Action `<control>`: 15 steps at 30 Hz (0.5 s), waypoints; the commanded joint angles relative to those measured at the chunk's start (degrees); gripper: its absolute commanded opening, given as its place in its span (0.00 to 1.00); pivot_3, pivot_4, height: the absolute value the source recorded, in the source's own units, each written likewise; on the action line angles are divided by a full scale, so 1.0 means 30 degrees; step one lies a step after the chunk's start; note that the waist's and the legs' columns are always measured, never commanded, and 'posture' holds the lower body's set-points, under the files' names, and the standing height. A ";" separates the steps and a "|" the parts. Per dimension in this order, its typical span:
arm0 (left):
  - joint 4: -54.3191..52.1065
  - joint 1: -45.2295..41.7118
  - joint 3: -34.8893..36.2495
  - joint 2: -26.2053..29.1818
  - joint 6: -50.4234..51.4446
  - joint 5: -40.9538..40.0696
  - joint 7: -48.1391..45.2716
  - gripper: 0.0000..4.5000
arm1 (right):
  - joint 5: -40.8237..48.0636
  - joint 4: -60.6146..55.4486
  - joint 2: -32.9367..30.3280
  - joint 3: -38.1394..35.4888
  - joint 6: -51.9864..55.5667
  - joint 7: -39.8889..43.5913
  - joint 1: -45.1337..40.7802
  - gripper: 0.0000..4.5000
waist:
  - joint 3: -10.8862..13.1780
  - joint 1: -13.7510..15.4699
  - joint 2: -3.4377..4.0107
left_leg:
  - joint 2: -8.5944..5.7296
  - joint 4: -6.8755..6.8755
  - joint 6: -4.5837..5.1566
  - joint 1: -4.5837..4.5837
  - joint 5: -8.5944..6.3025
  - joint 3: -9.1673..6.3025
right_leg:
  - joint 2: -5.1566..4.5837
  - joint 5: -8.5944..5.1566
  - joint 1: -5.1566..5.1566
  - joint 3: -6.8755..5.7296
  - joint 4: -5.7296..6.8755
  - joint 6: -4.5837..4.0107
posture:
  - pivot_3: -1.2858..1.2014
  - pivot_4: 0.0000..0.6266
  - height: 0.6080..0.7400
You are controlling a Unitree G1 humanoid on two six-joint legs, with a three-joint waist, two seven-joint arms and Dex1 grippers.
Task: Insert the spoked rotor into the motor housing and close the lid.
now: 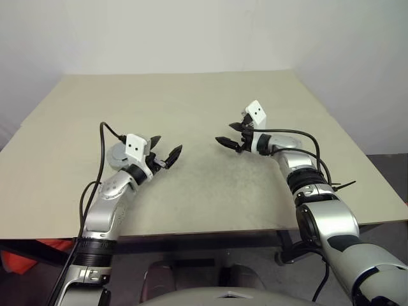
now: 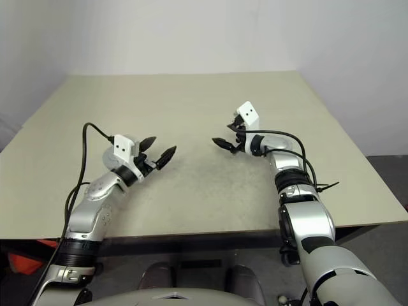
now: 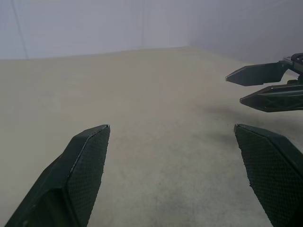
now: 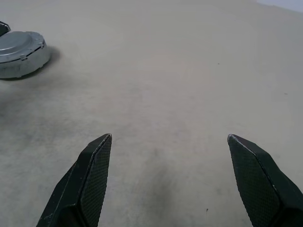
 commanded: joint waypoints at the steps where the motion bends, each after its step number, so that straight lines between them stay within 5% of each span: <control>1: -0.0274 -0.0260 0.0209 -0.0024 -0.0442 0.0189 0.0050 0.99 | 0.0032 -0.0433 0.0114 -0.0109 -0.0442 -0.0147 -0.0353 0.98 | 0.0000 -0.0003 0.0001 | 0.0000 0.0000 0.0000 0.0000 0.0000 0.0000 | 0.0000 0.0000 -0.0001 0.0000 0.0000 0.0000 | 0.52 0.00 1.00; 15: 0.0085 -0.0754 0.0548 -0.0150 -0.0536 0.0209 0.0027 0.99 | -0.0006 -0.0239 0.0223 -0.0231 -0.0624 -0.0868 -0.0477 0.98 | 0.0000 -0.0003 0.0000 | -0.0001 0.0000 0.0000 0.0001 0.0000 0.0000 | 0.0000 0.0000 0.0000 0.0000 -0.0001 0.0000 | 0.52 0.00 1.00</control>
